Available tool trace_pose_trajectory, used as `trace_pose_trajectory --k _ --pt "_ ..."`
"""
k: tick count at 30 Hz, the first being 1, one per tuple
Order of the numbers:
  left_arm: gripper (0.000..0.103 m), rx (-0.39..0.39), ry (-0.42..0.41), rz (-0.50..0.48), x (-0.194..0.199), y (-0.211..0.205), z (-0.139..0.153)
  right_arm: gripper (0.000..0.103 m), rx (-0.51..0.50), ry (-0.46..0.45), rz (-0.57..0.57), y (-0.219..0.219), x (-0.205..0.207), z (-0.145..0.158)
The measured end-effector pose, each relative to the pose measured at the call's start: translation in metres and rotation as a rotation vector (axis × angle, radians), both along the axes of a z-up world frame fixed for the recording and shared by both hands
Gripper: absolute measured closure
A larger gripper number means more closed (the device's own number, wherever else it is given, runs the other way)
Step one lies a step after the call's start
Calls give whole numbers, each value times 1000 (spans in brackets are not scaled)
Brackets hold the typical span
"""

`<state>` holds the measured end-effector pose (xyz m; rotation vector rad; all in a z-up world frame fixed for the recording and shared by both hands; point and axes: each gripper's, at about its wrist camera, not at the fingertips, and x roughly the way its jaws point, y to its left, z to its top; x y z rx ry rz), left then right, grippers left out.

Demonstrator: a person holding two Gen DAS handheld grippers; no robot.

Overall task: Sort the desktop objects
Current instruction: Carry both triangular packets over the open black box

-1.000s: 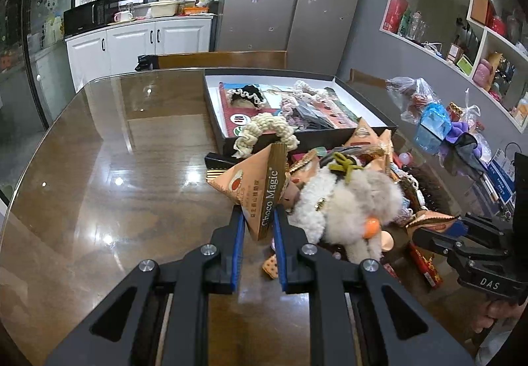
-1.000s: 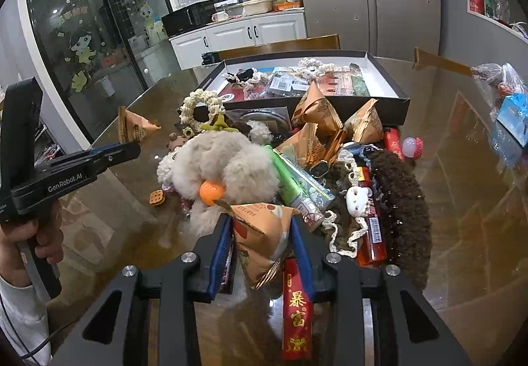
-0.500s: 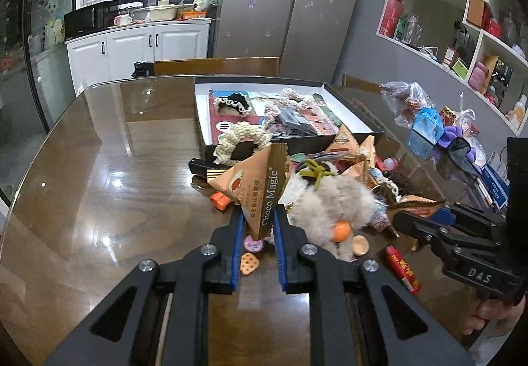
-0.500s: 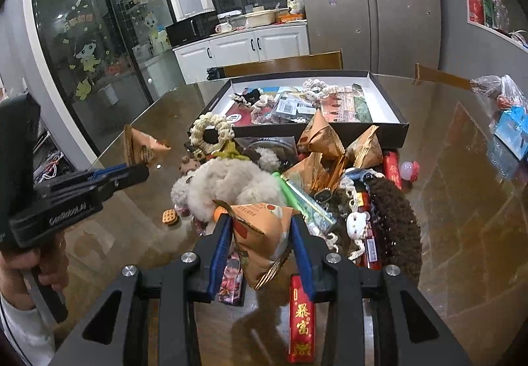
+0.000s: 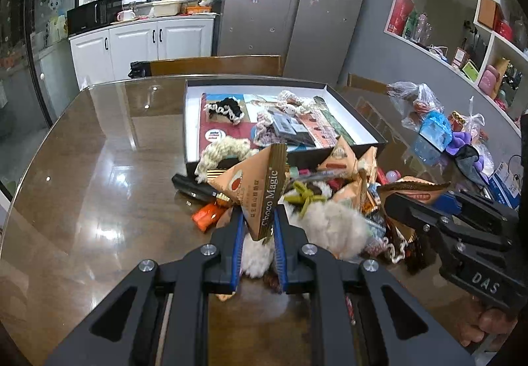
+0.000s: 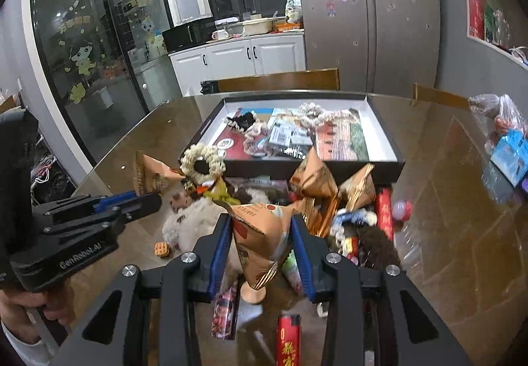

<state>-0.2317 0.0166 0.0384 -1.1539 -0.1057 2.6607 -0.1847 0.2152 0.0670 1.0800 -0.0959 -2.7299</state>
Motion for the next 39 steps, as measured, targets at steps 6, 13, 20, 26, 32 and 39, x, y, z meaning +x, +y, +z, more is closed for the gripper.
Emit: trace_pose_trajectory --k 6,13,20,26,32,39 --pt "85 -19 20 8 -22 14 11 66 21 22 11 -1 -16 16" --pt "85 -23 46 7 -53 24 27 66 62 47 11 -2 -51 43" --pt "85 -12 74 4 -93 29 43 66 82 75 14 2 -80 66" --pt "85 3 66 -7 -138 36 39 66 104 87 19 6 -108 69" --pt "85 -20 25 -19 -186 47 19 66 127 63 8 16 -151 52" --pt "85 -30 -32 -22 -211 53 -6 66 112 -21 -14 34 -193 19"
